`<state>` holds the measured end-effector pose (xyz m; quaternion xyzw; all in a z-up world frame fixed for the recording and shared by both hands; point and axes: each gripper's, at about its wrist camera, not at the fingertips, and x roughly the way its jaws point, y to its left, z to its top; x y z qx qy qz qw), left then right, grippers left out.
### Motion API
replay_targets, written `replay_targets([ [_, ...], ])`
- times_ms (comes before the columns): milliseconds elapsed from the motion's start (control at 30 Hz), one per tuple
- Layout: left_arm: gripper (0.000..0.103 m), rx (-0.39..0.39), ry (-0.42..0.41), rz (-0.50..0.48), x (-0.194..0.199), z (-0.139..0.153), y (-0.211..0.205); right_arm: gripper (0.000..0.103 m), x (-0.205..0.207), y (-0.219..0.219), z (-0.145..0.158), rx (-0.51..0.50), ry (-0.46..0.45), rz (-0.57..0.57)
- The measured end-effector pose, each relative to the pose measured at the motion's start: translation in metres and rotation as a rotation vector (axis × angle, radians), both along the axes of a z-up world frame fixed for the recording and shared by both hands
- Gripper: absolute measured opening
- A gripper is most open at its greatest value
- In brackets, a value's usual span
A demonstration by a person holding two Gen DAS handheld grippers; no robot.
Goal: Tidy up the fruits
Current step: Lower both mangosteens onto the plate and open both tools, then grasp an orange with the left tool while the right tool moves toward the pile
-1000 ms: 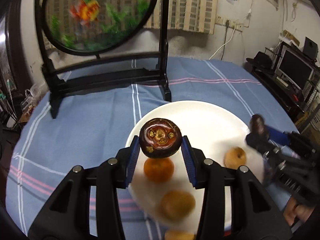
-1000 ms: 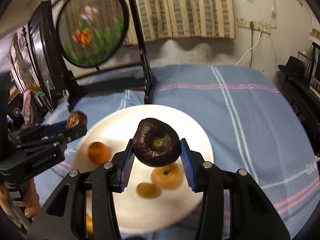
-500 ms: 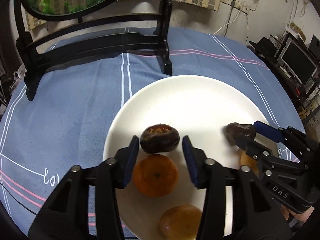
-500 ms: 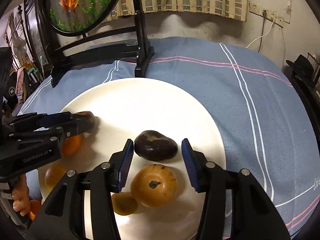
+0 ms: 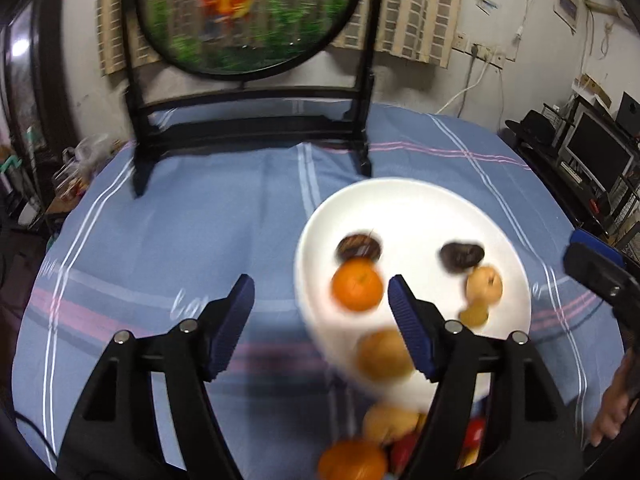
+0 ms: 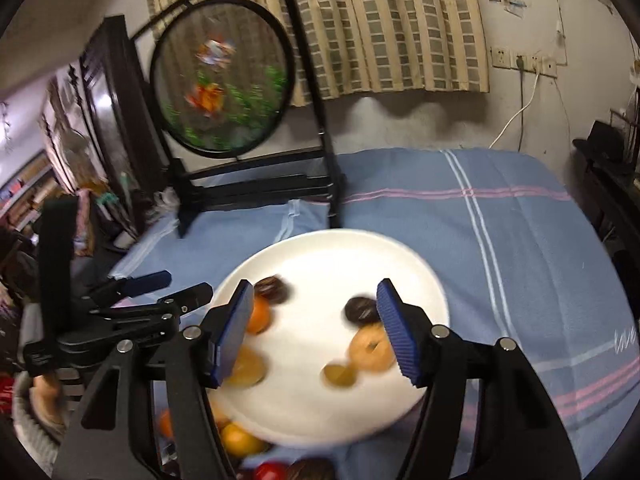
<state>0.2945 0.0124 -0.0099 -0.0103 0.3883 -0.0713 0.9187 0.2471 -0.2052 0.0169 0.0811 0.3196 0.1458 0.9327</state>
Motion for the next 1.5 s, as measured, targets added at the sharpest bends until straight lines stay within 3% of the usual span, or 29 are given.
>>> replay_targets([
  [100,0.071,-0.023,0.027,0.009,-0.041,-0.018,0.023,0.065,-0.032,-0.002,-0.010,0.008,0.000,-0.005],
  [200,0.071,0.003,0.037,0.012,-0.074,-0.039,0.033,0.071,-0.058,-0.012,-0.032,0.072,0.031,-0.034],
  [367,0.071,-0.010,0.018,-0.034,-0.103,-0.049,0.033,0.074,-0.086,-0.029,-0.054,0.116,0.078,-0.084],
  [500,0.071,0.029,-0.018,-0.093,-0.109,-0.049,0.012,0.078,-0.089,-0.034,-0.051,0.130,0.066,-0.099],
  [633,0.071,0.072,0.000,-0.120,-0.107,-0.057,0.000,0.078,-0.090,-0.033,-0.052,0.130,0.068,-0.095],
  [733,0.079,0.089,0.009,-0.119,-0.102,-0.061,-0.001,0.078,-0.089,-0.032,-0.053,0.120,0.072,-0.091],
  [800,0.080,0.105,-0.010,-0.086,-0.103,-0.057,0.005,0.078,-0.089,-0.033,-0.055,0.116,0.076,-0.096],
  [933,0.078,0.150,-0.042,0.100,-0.099,-0.049,0.039,0.078,-0.087,-0.036,-0.056,0.116,0.083,-0.112],
  [1033,0.074,0.049,-0.025,0.151,-0.095,-0.044,0.066,0.078,-0.088,-0.036,-0.056,0.118,0.080,-0.116],
  [1100,0.072,0.026,-0.031,0.125,-0.097,-0.043,0.064,0.078,-0.089,-0.035,-0.056,0.117,0.079,-0.112],
  [1300,0.072,0.155,-0.042,0.033,-0.100,-0.054,0.029,0.078,-0.088,-0.033,-0.057,0.112,0.090,-0.108],
  [1400,0.071,0.124,-0.043,0.002,-0.099,-0.055,0.027,0.078,-0.088,-0.033,-0.057,0.112,0.088,-0.107],
  [1500,0.070,0.148,-0.043,-0.023,-0.098,-0.059,0.017,0.078,-0.088,-0.031,-0.057,0.107,0.090,-0.106],
])
